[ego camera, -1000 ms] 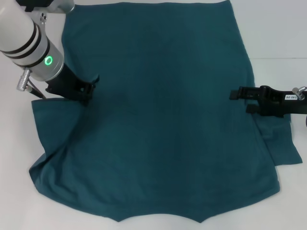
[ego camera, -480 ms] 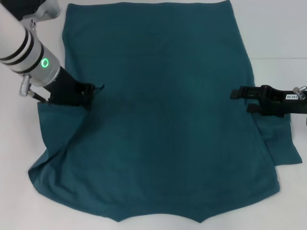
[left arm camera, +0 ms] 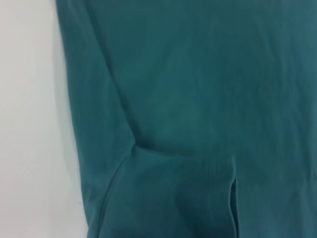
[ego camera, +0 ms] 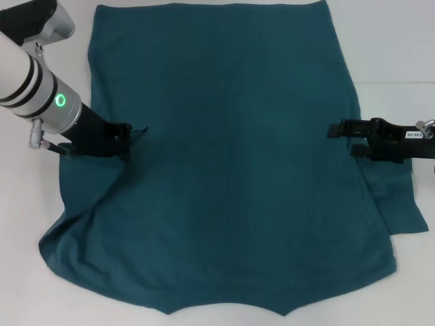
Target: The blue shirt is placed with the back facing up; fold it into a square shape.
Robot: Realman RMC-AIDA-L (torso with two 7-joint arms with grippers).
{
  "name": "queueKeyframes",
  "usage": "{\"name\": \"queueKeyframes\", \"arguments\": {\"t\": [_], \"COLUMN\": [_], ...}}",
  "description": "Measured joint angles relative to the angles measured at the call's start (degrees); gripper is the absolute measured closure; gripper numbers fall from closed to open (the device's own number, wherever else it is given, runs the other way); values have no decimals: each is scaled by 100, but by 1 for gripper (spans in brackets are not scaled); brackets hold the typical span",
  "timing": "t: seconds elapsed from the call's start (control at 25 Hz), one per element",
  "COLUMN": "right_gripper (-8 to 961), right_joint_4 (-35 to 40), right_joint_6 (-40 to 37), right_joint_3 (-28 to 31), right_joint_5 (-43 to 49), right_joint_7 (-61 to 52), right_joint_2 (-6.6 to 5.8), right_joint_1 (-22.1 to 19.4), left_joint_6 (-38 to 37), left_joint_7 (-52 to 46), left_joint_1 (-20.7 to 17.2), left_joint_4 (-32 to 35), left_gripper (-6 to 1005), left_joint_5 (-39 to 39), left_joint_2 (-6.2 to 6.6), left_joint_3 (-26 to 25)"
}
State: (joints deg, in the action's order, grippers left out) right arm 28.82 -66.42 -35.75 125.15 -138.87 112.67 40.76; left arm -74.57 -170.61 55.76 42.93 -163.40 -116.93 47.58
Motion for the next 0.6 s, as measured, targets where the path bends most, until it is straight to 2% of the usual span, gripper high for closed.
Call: {"name": "queueKeyframes", "arguments": {"t": [0.6], "right_gripper": [66], "right_joint_4": [0], "right_joint_6": [-2], "right_joint_3": [17], "right_joint_5": [0], "right_joint_7": [0], "right_joint_2": [-20], "right_joint_1": [-34], "left_joint_6": [-64], "left_joint_7": [-2], "left_joint_1": [43], "left_joint_4": [32], "left_gripper": [917], "left_joint_5": [-26], "left_joint_2": [-22], "left_joint_3": [-65]}}
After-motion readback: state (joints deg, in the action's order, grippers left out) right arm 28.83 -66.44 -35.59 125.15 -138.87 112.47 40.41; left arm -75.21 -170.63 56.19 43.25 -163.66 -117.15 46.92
